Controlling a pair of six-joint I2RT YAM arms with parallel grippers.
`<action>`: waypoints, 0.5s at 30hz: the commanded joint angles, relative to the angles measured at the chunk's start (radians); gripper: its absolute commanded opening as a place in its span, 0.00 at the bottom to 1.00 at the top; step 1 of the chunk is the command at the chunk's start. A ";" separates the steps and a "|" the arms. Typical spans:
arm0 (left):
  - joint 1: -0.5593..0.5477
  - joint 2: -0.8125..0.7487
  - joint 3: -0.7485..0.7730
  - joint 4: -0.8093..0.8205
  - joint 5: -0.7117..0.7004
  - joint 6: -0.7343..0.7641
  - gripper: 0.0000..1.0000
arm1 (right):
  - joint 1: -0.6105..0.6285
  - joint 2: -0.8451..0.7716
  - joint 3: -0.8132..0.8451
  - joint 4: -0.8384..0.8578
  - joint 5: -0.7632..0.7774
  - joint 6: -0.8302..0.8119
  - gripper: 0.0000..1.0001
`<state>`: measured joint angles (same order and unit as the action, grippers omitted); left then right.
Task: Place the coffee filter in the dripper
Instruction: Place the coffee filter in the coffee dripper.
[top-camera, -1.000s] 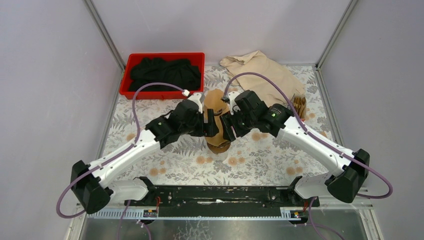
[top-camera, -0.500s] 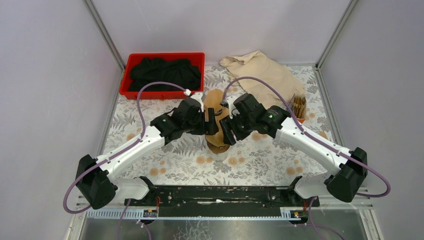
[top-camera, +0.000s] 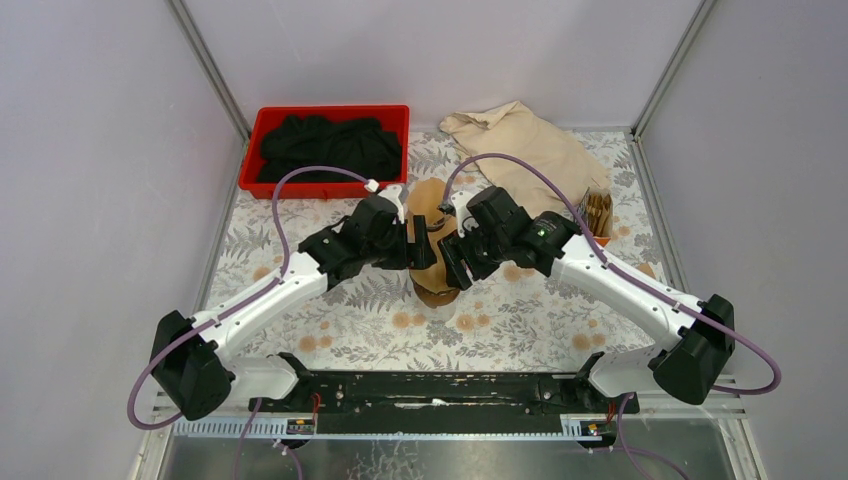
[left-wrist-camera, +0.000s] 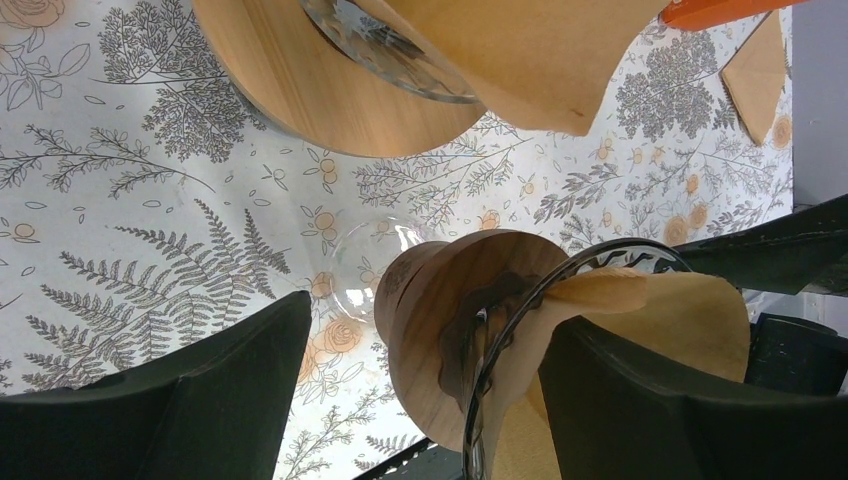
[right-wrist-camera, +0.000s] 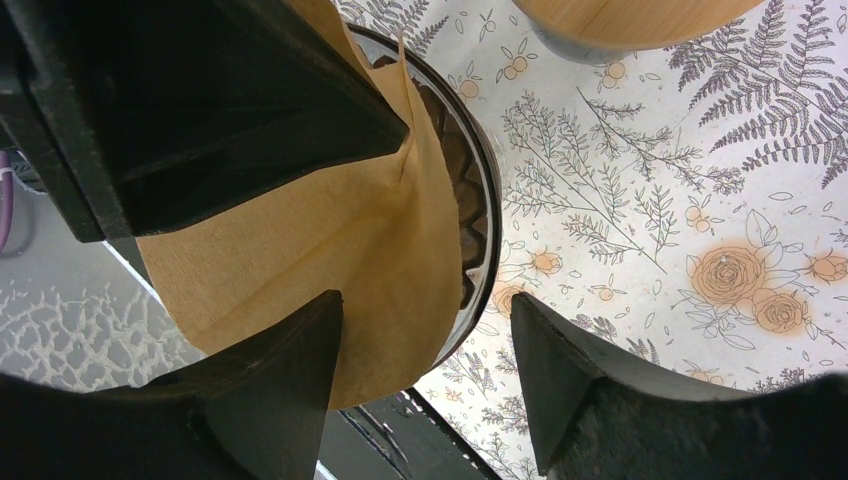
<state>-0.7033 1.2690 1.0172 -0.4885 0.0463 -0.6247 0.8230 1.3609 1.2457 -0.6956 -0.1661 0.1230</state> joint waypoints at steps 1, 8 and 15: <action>0.024 -0.018 -0.027 0.059 -0.014 -0.003 0.86 | 0.010 -0.015 -0.019 -0.034 0.003 -0.028 0.70; 0.024 -0.024 -0.047 0.064 0.003 -0.003 0.86 | 0.010 0.030 -0.021 -0.025 0.014 -0.022 0.70; 0.024 -0.034 -0.041 0.064 0.014 0.002 0.86 | 0.009 0.003 0.005 -0.038 0.018 -0.013 0.70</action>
<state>-0.6945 1.2533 0.9836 -0.4557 0.0784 -0.6304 0.8230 1.3827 1.2404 -0.6800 -0.1658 0.1249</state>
